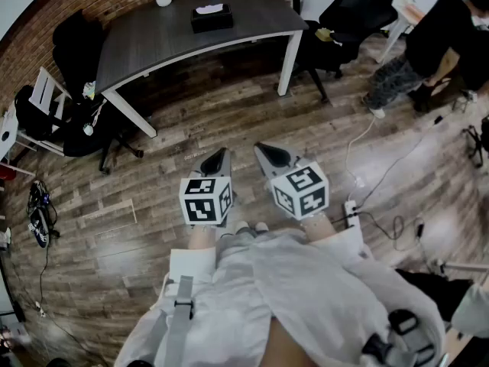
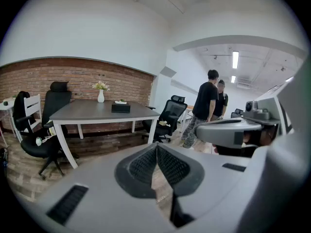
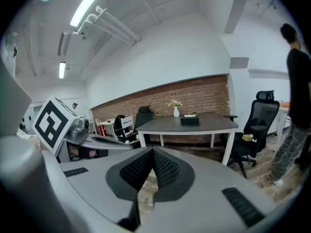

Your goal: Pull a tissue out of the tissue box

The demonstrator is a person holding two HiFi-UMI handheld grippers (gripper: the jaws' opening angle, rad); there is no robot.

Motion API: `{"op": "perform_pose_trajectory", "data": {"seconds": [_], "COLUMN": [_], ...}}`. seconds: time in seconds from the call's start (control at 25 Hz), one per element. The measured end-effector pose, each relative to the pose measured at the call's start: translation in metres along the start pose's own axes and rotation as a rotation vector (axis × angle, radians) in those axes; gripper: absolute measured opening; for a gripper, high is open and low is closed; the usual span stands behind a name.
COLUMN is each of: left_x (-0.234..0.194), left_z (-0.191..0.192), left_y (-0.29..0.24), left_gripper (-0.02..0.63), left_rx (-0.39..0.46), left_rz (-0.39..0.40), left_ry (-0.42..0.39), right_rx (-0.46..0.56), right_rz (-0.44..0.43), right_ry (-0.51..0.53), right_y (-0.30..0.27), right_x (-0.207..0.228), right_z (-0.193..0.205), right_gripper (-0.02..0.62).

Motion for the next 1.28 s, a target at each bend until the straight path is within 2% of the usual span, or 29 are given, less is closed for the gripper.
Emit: {"op": "perform_pose_trajectory", "data": {"seconds": [0.28, 0.52, 0.8, 0.96, 1.08, 1.2, 1.28], "left_x": [-0.005, -0.021, -0.033, -0.049, -0.062, -0.069, -0.069], "left_z": [0.004, 0.000, -0.012, -0.007, 0.004, 0.014, 0.019], "left_y": [-0.007, -0.004, 0.003, 0.005, 0.005, 0.008, 0.006], "left_gripper": [0.005, 0.005, 0.005, 0.005, 0.005, 0.005, 0.006], "left_rx": [-0.010, 0.005, 0.140, 0.169, 0.142, 0.129, 0.122], "left_rz": [0.032, 0.021, 0.172, 0.137, 0.129, 0.119, 0.112], "left_ry": [0.019, 0.012, 0.014, 0.013, -0.008, 0.011, 0.013], "right_rx": [-0.011, 0.012, 0.065, 0.075, 0.063, 0.037, 0.020], "right_rz": [-0.006, -0.024, -0.039, -0.012, 0.025, 0.046, 0.052], "right_ry": [-0.013, -0.027, -0.070, -0.067, -0.064, -0.078, -0.076], "right_y": [-0.006, -0.014, -0.030, -0.039, -0.046, -0.046, -0.046], "right_x": [0.003, -0.004, -0.011, -0.013, -0.016, -0.020, -0.020], "right_z": [0.002, 0.000, -0.009, -0.007, 0.000, 0.011, 0.017], "right_gripper": [0.003, 0.003, 0.005, 0.005, 0.006, 0.006, 0.033]}}
Point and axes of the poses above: the fingertips, and each gripper's own axes: y backward along the fingers, x to its right, z out of its underside, the point moved 6 cm from there along y, backward along the fingers, and after that the axes turned 6 degrees about -y, right-handed, at the moved point
